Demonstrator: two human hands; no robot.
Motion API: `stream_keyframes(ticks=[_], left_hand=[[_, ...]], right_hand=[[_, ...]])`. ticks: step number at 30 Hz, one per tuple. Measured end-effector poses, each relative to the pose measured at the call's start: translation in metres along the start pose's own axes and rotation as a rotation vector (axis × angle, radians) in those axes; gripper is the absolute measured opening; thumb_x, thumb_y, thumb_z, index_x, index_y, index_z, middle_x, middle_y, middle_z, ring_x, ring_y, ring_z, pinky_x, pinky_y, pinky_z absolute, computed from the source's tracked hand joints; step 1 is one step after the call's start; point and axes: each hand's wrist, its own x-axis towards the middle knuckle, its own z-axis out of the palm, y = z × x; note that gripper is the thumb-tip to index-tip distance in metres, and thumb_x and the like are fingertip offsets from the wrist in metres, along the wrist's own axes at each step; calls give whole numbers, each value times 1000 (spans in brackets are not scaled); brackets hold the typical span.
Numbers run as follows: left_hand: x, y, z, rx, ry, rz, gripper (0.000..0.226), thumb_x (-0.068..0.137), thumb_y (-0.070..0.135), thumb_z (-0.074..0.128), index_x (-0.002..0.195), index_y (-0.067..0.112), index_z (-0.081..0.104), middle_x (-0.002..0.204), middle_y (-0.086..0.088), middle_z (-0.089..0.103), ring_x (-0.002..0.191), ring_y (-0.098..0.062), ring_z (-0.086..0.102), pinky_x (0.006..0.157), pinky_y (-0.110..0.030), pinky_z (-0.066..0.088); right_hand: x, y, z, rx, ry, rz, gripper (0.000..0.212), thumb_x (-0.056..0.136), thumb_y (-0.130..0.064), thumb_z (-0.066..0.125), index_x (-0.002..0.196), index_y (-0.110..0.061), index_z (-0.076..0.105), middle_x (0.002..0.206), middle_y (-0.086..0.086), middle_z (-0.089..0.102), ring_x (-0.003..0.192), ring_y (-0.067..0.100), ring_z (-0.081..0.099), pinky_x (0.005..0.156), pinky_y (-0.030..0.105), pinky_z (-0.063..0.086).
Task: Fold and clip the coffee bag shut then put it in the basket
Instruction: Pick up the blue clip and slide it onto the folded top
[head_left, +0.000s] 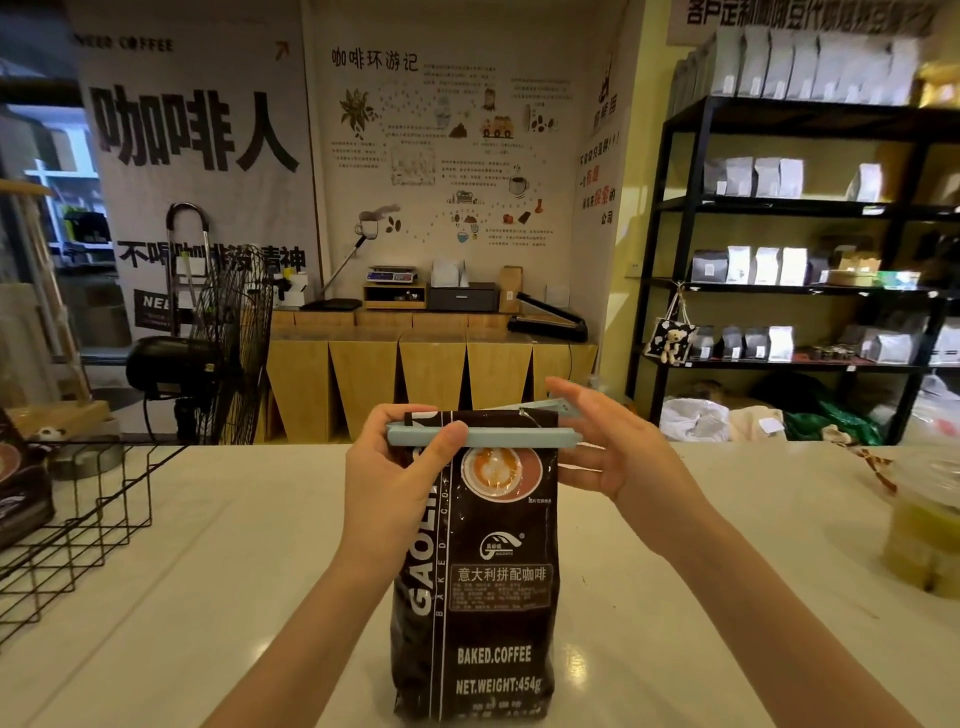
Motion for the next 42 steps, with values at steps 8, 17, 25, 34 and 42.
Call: stream_keyframes(ticks=[8, 17, 25, 34, 42], left_hand=[[-3, -2, 4, 17, 20, 41, 28, 61, 27, 68, 85, 20, 55, 81, -5, 64, 73, -19, 67, 54, -23, 56], [3, 5, 0, 61, -57, -11, 25, 60, 23, 70, 80, 20, 56, 70, 1, 63, 57, -8, 66, 49, -21, 54], [1, 6, 3, 60, -57, -16, 18, 70, 15, 68, 82, 15, 54, 73, -4, 62, 55, -8, 66, 47, -20, 53], [0, 4, 4, 46, -47, -3, 18, 69, 15, 68, 81, 19, 55, 74, -4, 62, 57, -9, 66, 48, -20, 54], [11, 30, 11, 994, -216, 674, 48, 80, 38, 58, 125, 23, 50, 132, 5, 45, 126, -11, 35, 105, -31, 25]], right_hand=[[-3, 3, -7, -43, -29, -79, 42, 63, -22, 69, 104, -19, 62, 97, 1, 75, 92, 20, 70, 67, 28, 59], [-4, 10, -9, -55, 31, -160, 24, 62, -20, 68, 85, -16, 63, 75, -2, 77, 80, 17, 72, 61, 25, 58], [-5, 12, -7, -118, 65, -203, 11, 73, -8, 65, 80, -17, 62, 70, -10, 75, 74, 11, 72, 59, 21, 57], [-7, 12, -5, -38, 102, -177, 12, 72, -7, 67, 81, -13, 63, 64, -4, 75, 70, 12, 72, 58, 19, 57], [-7, 9, -4, -79, 95, -224, 14, 71, -2, 68, 77, -14, 65, 61, -6, 74, 66, 10, 71, 58, 17, 56]])
